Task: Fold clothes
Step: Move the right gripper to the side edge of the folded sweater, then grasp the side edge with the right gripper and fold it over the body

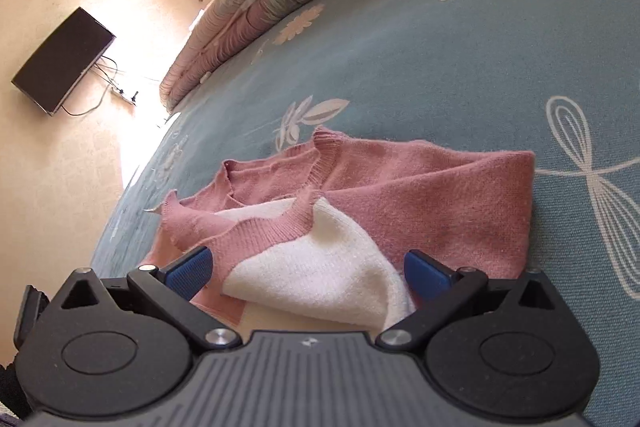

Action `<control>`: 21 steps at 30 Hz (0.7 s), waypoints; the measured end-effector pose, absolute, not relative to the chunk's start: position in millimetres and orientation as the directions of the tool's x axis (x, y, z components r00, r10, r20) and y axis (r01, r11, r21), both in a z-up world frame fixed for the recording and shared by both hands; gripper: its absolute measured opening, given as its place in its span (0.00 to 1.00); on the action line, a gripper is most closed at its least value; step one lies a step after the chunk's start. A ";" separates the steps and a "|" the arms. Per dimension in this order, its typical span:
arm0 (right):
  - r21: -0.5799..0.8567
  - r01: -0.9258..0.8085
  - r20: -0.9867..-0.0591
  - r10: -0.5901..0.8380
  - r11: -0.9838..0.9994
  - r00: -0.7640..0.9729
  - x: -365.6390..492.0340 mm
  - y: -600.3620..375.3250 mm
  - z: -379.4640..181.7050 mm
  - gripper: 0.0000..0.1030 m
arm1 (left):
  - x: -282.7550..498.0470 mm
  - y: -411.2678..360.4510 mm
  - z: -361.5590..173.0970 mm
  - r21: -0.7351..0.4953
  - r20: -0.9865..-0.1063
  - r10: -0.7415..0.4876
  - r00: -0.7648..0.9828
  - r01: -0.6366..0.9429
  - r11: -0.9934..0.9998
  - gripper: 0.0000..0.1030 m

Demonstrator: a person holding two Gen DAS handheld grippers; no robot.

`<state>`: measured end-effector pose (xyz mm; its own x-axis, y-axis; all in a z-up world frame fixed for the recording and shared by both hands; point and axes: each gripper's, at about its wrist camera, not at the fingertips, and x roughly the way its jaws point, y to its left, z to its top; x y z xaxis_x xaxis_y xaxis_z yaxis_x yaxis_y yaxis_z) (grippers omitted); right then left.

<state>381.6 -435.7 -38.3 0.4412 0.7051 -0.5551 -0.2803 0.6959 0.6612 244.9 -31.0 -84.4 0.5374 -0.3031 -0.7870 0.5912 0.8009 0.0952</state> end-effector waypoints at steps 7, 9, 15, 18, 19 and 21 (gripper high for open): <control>0.687 -0.258 -0.526 0.710 0.679 0.468 386.6 -439.4 -38.8 0.93 | 242.6 -29.9 -85.8 0.097 -0.790 -0.299 0.535 0.592 0.800 0.99; 0.694 -0.286 -0.510 0.732 0.661 0.452 386.5 -437.5 -36.5 0.93 | 243.0 -29.0 -86.2 0.094 -0.791 -0.300 0.534 0.590 0.802 0.99; 0.603 -0.305 -0.591 0.669 0.738 0.451 385.8 -424.5 -35.9 0.87 | 243.3 -30.4 -88.5 0.092 -0.789 -0.298 0.537 0.584 0.806 0.99; 0.547 -0.360 -0.621 0.655 0.756 0.431 381.5 -409.1 -28.8 0.88 | 243.2 -29.8 -89.2 0.088 -0.789 -0.302 0.535 0.585 0.806 0.99; 0.547 -0.370 -0.621 0.660 0.751 0.422 382.0 -407.4 -28.2 0.88 | 243.5 -29.5 -89.5 0.085 -0.789 -0.303 0.535 0.583 0.808 0.99; 0.537 -0.368 -0.630 0.651 0.759 0.424 384.6 -408.0 -27.4 0.87 | 243.4 -29.2 -89.6 0.083 -0.789 -0.302 0.535 0.580 0.810 0.99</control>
